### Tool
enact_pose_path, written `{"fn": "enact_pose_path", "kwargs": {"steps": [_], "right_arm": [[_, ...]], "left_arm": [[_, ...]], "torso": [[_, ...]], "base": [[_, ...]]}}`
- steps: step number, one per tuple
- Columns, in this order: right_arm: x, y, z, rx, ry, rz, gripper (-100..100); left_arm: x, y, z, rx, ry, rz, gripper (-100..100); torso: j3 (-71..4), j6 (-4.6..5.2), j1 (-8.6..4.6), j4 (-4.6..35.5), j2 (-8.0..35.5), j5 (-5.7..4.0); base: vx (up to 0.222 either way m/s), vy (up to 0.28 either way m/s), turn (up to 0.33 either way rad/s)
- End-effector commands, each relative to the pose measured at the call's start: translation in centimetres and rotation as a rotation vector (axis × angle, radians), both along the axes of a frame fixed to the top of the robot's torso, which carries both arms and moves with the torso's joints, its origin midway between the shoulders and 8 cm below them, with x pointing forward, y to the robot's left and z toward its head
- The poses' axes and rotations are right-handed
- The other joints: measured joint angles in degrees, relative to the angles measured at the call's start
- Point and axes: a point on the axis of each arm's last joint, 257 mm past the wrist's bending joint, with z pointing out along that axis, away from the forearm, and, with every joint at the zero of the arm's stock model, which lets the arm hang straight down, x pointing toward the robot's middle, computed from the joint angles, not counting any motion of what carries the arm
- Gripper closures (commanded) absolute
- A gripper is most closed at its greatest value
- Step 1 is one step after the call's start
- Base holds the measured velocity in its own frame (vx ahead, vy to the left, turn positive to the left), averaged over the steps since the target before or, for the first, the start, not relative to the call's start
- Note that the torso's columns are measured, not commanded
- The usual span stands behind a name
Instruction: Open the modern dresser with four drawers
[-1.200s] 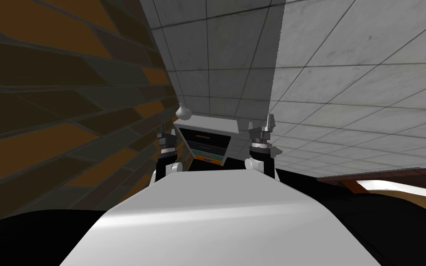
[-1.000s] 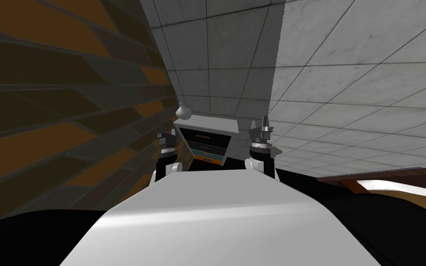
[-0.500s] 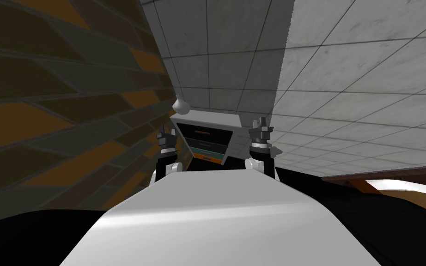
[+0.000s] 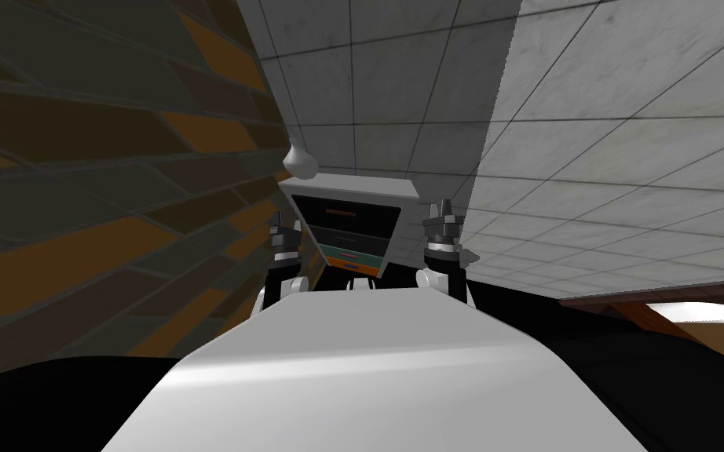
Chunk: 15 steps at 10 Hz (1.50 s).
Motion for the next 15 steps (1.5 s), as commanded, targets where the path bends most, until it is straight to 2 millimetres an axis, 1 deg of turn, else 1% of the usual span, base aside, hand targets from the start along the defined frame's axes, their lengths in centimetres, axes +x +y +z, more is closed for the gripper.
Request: {"fn": "enact_pose_path", "kwargs": {"steps": [1, 5, 10, 11, 12, 14, 15], "right_arm": [[0.0, 0.0, 0.0, 0.000, 0.000, 0.000, 0], [0.0, 0.0, 0.0, 0.000, 0.000, 0.000, 0], [0.0, 0.0, 0.0, 0.000, 0.000, 0.000, 0], [0.0, 0.0, 0.0, 0.000, 0.000, 0.000, 0], [0.0, 0.0, 0.0, 0.000, 0.000, 0.000, 0], [0.0, 0.0, 0.0, 0.000, 0.000, 0.000, 0], [0.0, 0.0, 0.0, 0.000, 0.000, 0.000, 0]], "left_arm": [[0.7, -0.6, -1.3, 0.060, 0.029, -0.038, -100], [1.9, -1.0, -4.3, 0.106, 0.079, -0.076, -100], [3.5, -1.2, -9.2, 0.114, 0.152, -0.101, -100], [3.8, -1.3, -10.0, 0.114, 0.161, -0.106, -100], [3.8, -1.3, -10.3, 0.114, 0.167, -0.105, -100], [4.3, -1.4, -12.4, 0.111, 0.197, -0.113, -100], [4.5, -1.5, -13.0, 0.110, 0.202, -0.119, -100]], "torso": [[-0.3, 0.00, -0.01, 0.2, 0.1, 0.00], [-0.3, 0.00, -0.04, 0.2, 0.2, -0.02], [-0.3, -0.01, -0.04, 0.2, 0.2, -0.01], [-0.3, 0.00, -0.03, 0.2, 0.2, -0.01], [-0.3, 0.00, -0.03, 0.2, 0.2, -0.01], [-0.3, 0.00, -0.06, 0.2, 0.2, -0.02], [-0.3, 0.00, -0.04, 0.2, 0.2, -0.02]], "base": [[0.008, 0.008, -0.019], [0.012, 0.012, -0.029], [0.012, 0.014, -0.038], [0.016, 0.018, -0.047], [0.013, 0.011, -0.013], [0.010, 0.010, -0.035], [0.017, 0.016, -0.041]]}}
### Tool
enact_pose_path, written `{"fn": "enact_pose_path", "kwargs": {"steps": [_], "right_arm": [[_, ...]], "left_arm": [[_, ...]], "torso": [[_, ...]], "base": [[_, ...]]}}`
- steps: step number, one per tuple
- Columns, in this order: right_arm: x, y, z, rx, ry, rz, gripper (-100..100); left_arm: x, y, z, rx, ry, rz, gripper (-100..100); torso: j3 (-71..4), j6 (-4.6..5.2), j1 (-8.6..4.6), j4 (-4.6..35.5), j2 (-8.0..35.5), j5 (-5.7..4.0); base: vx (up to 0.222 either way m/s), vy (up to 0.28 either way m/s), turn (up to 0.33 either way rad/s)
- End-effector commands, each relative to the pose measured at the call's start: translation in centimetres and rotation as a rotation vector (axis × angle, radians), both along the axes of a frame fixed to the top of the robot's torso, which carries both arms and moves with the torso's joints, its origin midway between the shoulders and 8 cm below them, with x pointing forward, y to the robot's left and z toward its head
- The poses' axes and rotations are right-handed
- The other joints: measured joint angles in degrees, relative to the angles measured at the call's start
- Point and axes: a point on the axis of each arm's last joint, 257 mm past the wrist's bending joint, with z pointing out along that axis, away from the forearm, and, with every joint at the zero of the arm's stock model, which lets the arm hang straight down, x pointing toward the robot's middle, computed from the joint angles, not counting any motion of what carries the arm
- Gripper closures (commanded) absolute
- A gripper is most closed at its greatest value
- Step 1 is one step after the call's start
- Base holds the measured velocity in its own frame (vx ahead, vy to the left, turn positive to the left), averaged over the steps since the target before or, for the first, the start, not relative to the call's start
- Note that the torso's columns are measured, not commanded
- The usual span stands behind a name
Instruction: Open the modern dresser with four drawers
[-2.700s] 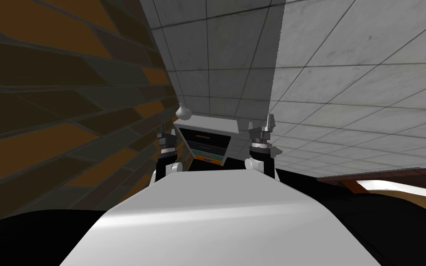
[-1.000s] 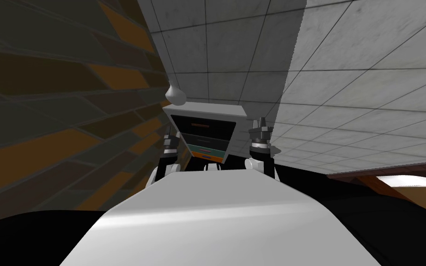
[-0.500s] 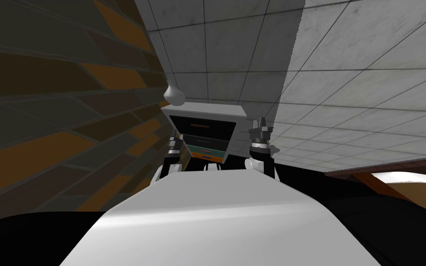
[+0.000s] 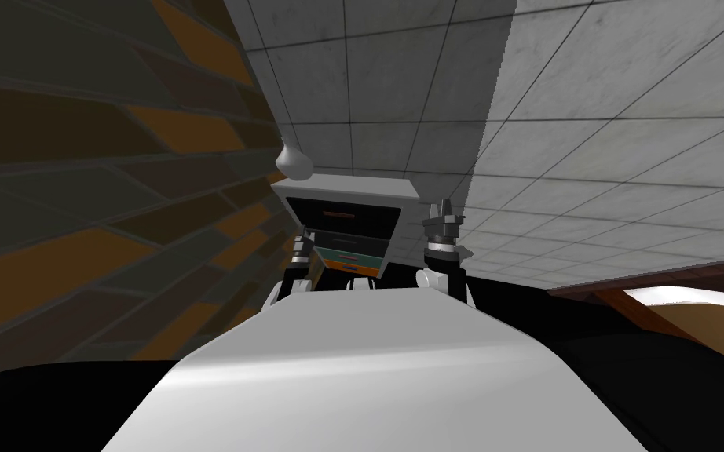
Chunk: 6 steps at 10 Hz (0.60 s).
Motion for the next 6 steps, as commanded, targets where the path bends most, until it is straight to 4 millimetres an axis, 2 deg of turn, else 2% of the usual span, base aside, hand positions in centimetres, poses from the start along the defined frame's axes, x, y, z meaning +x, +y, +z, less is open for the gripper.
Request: {"fn": "enact_pose_path", "kwargs": {"steps": [1, 6], "right_arm": [[0.0, 0.0, 0.0, 0.000, 0.000, 0.000, 0], [0.0, 0.0, 0.0, 0.000, 0.000, 0.000, 0]], "left_arm": [[0.4, 0.0, -1.9, -0.002, 0.027, -0.005, -100], [1.3, -0.6, -6.9, -0.005, 0.095, -0.023, -100]], "torso": [[0.0, 0.00, 0.02, 0.0, 0.0, 0.01], [0.0, 0.00, 0.01, 0.0, 0.0, 0.01]], "base": [[0.012, 0.012, -0.015], [0.015, 0.016, -0.044]]}}
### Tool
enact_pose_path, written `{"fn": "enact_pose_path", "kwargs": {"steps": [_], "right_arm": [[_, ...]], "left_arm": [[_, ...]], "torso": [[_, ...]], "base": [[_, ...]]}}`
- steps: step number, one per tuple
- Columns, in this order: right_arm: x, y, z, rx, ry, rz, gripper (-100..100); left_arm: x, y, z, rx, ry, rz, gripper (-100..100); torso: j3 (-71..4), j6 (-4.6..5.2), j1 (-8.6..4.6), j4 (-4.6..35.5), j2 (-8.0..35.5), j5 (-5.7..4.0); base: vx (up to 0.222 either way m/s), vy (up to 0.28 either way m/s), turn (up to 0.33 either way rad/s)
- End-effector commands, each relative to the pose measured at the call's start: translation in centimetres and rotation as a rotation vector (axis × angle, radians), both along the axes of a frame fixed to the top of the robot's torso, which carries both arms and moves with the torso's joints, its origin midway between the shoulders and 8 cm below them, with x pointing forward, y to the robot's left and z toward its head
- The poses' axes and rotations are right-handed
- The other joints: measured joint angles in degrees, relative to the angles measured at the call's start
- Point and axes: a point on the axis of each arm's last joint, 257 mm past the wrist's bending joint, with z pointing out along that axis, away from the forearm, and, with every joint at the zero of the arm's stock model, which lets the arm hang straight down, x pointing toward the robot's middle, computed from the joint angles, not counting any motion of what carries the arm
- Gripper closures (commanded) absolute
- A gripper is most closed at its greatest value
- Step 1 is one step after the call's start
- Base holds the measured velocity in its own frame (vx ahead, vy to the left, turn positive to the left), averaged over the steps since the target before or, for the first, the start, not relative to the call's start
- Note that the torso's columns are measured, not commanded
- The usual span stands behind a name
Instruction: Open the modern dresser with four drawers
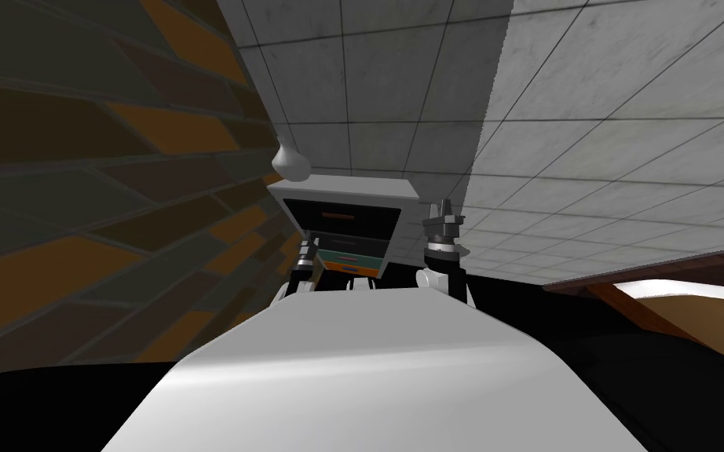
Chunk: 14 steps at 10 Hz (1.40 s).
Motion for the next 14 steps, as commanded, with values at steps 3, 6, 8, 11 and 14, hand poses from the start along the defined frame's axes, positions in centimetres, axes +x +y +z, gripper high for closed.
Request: {"fn": "enact_pose_path", "kwargs": {"steps": [3, 6, 8, 11, 14], "right_arm": [[0.0, 0.0, 0.0, 0.000, 0.000, 0.000, 0], [0.0, 0.0, 0.0, 0.000, 0.000, 0.000, 0], [0.0, 0.0, 0.0, 0.000, 0.000, 0.000, 0], [0.0, 0.0, 0.0, 0.000, 0.000, 0.000, 0], [0.0, 0.0, 0.0, 0.000, 0.000, 0.000, 0]], "left_arm": [[0.5, -0.6, -3.5, -0.007, 0.048, -0.013, -100], [0.5, -0.9, -6.3, -0.016, 0.092, -0.015, -100], [0.5, -1.2, -7.4, -0.021, 0.108, -0.018, -100], [0.5, -2.2, -9.8, -0.040, 0.139, -0.028, -100], [0.2, -2.9, -12.1, -0.052, 0.177, -0.031, -100]], "torso": [[0.0, 0.00, -0.03, 0.0, 0.0, -0.01], [0.0, 0.01, -0.02, 0.0, 0.0, 0.00], [0.0, 0.00, 0.00, 0.0, 0.0, 0.00], [0.0, 0.01, -0.02, 0.0, 0.0, 0.00], [0.0, -0.01, -0.02, 0.0, 0.0, -0.01]], "base": [[0.012, 0.014, -0.034], [0.010, 0.013, -0.029], [0.015, 0.017, -0.034], [0.014, 0.014, -0.043], [0.012, 0.014, -0.027]]}}
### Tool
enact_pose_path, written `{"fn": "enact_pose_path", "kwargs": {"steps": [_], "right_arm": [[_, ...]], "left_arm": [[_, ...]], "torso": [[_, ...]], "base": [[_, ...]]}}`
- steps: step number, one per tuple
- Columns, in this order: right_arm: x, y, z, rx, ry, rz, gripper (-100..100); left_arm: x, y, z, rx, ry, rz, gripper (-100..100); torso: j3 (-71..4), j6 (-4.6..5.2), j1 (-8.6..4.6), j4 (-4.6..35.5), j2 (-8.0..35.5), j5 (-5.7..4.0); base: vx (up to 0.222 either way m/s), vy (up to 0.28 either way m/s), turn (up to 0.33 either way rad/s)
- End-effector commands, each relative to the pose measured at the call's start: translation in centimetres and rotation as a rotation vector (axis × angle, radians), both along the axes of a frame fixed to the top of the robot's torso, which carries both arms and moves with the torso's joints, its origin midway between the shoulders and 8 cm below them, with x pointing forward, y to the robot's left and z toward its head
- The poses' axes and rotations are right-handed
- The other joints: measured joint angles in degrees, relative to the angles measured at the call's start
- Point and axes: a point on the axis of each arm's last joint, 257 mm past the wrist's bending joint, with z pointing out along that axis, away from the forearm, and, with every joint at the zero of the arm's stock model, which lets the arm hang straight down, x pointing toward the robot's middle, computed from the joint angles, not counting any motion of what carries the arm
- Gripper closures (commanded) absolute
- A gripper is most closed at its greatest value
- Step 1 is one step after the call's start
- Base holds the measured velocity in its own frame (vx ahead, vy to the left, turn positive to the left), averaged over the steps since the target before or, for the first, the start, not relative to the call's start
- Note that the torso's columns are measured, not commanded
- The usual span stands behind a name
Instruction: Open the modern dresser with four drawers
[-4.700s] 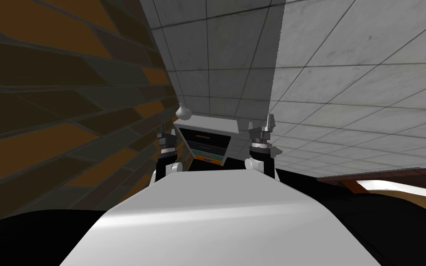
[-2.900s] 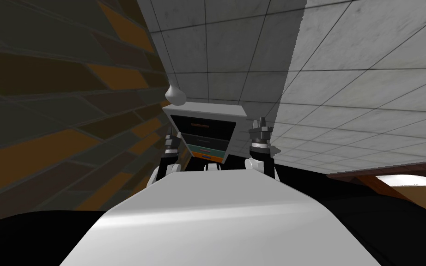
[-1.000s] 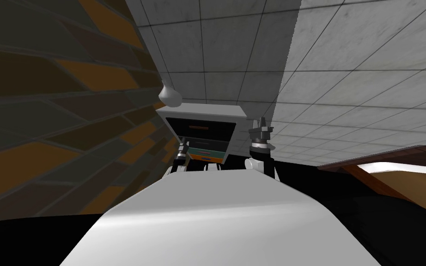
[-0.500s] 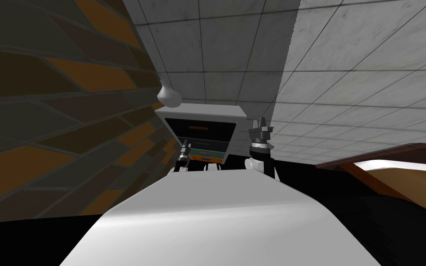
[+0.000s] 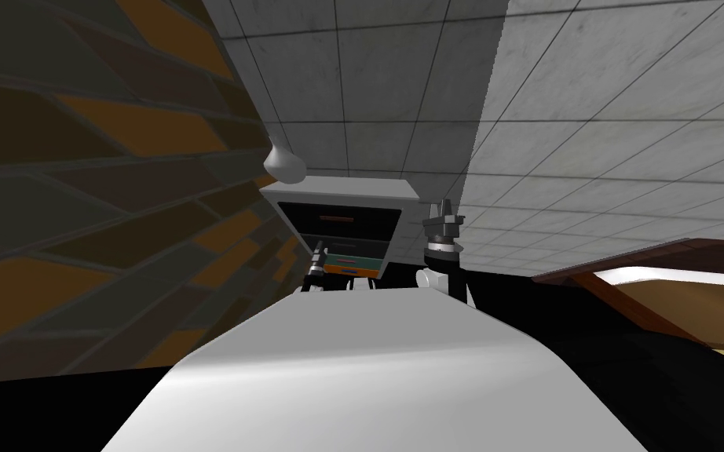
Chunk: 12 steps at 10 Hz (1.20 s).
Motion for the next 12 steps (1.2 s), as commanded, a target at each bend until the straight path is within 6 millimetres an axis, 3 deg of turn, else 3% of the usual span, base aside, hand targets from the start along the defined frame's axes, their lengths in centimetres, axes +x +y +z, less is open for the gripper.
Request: {"fn": "enact_pose_path", "kwargs": {"steps": [1, 5, 6, 10, 11, 12], "right_arm": [[0.0, 0.0, 0.0, 0.000, 0.000, 0.000, 0], [0.0, 0.0, 0.0, 0.000, 0.000, 0.000, 0], [0.0, 0.0, 0.0, 0.000, 0.000, 0.000, 0], [0.0, 0.0, 0.0, 0.000, 0.000, 0.000, 0], [0.0, 0.0, 0.0, 0.000, 0.000, 0.000, 0], [0.0, 0.0, 0.0, 0.000, 0.000, 0.000, 0]], "left_arm": [[-0.3, -0.7, -2.0, -0.014, 0.033, -0.005, -100], [-0.6, -2.0, -4.1, -0.035, 0.066, -0.012, -100], [-0.8, -3.1, -5.2, -0.056, 0.083, -0.016, -100], [-1.0, -6.4, -6.3, -0.126, 0.102, -0.018, -100], [-1.0, -5.8, -6.0, -0.113, 0.099, -0.018, -100], [-0.7, -3.3, -6.2, -0.116, 0.103, 0.002, -100]], "torso": [[0.0, 0.01, -0.01, 0.0, 0.0, 0.00], [0.0, 0.01, -0.01, 0.0, 0.0, 0.00], [0.0, 0.02, 0.00, 0.0, 0.0, 0.01], [0.0, 0.01, -0.01, 0.0, 0.0, 0.00], [0.0, 0.01, -0.01, 0.0, 0.0, 0.00], [0.0, 0.01, 0.00, 0.0, 0.0, 0.00]], "base": [[0.012, 0.014, -0.043], [0.009, 0.012, -0.026], [0.016, 0.017, -0.059], [0.009, 0.012, -0.021], [0.000, 0.000, 0.000], [-0.008, -0.057, -0.164]]}}
